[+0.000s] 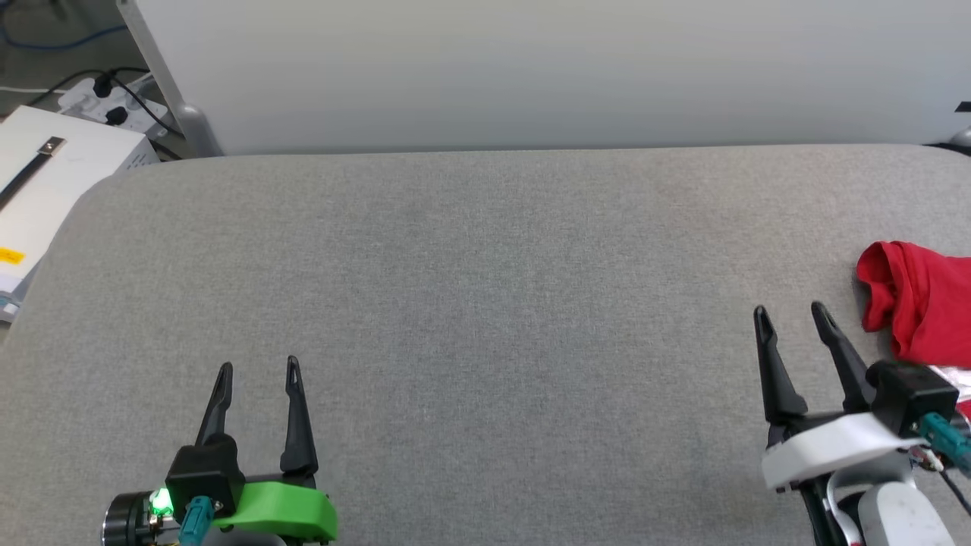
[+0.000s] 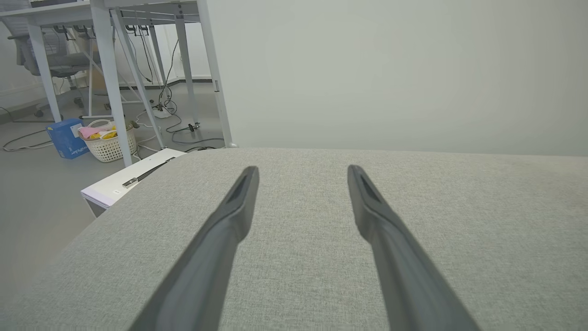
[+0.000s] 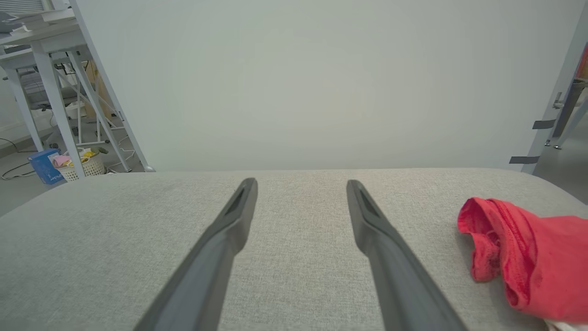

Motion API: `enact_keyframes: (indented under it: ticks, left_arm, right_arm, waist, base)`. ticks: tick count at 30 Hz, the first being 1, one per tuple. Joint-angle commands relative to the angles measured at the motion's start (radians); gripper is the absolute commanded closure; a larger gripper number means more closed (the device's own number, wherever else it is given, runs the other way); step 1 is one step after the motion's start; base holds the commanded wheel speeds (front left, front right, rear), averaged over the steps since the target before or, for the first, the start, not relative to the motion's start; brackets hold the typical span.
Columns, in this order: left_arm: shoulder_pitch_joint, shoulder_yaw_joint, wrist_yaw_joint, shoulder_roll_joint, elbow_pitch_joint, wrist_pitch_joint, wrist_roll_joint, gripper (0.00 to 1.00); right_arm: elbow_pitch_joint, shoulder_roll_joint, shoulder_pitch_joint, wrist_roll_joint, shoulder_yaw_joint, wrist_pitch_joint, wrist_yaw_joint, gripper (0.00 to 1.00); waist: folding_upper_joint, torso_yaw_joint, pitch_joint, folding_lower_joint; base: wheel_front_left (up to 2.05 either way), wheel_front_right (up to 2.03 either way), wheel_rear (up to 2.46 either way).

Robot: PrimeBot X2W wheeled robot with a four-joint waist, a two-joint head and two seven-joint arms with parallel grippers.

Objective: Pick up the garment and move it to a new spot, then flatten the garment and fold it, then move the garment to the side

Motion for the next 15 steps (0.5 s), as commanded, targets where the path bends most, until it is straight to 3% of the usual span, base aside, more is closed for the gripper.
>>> enact_keyframes:
  ticks: [1, 15]
  left_arm:
    - [0.021, 0.0, -0.009, -0.007, 0.003, -0.006, -0.003, 0.0]
    - [0.055, 0.003, -0.036, -0.012, 0.014, -0.006, -0.013, 0.0]
  right_arm:
    - [-0.012, 0.006, 0.027, -0.01, -0.005, -0.008, -0.001, 0.0]
    - [-0.068, 0.026, 0.129, -0.033, -0.015, 0.023, -0.001, 0.0]
  waist:
    - [0.0, 0.001, -0.016, 0.0001]
    - [0.0, -0.014, -0.044, 0.0001]
  base:
    - [0.0, 0.0, 0.0]
    - [0.0, 0.0, 0.0]
